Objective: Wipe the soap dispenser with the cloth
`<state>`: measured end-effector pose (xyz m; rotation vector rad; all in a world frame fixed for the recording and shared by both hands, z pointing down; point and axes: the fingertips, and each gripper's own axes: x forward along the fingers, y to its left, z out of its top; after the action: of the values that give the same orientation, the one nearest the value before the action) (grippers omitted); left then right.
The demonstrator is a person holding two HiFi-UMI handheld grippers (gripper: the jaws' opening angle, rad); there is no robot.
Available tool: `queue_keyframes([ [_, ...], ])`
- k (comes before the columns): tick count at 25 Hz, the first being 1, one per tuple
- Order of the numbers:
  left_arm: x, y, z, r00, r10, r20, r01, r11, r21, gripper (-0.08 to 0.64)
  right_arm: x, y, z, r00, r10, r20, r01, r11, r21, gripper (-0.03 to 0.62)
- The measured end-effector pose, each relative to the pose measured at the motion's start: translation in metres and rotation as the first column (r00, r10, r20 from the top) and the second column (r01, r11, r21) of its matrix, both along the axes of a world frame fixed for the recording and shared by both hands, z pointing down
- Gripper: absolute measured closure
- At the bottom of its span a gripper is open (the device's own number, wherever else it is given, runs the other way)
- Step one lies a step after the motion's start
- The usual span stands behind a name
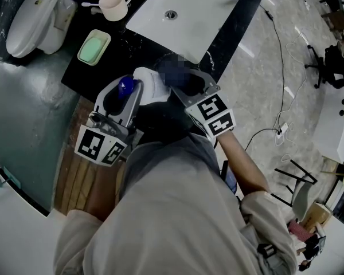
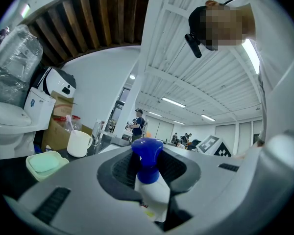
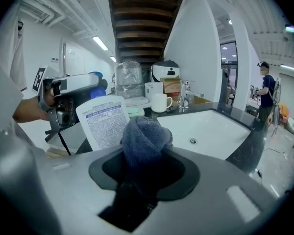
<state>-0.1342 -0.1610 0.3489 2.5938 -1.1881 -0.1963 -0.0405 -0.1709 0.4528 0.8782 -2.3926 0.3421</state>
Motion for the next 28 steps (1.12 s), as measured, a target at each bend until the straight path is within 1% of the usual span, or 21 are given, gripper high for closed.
queue_keyframes([
  [5, 0.0, 0.001, 0.0, 1.0, 0.003, 0.004, -0.003, 1.0, 0.003, 0.465, 0.002, 0.0, 0.005, 0.999, -0.012, -0.045, 0.012, 1.0, 0.003, 0.457],
  [11, 0.0, 0.001, 0.0, 1.0, -0.001, 0.007, 0.0, 1.0, 0.008, 0.465, 0.009, 0.002, 0.016, 0.992, -0.028, -0.121, 0.029, 1.0, 0.004, 0.457],
  [28, 0.003, 0.0, -0.001, 1.0, 0.001, 0.007, -0.001, 1.0, 0.015, 0.465, 0.019, 0.014, 0.03, 0.989, -0.03, -0.143, 0.023, 0.998, -0.05, 0.457],
])
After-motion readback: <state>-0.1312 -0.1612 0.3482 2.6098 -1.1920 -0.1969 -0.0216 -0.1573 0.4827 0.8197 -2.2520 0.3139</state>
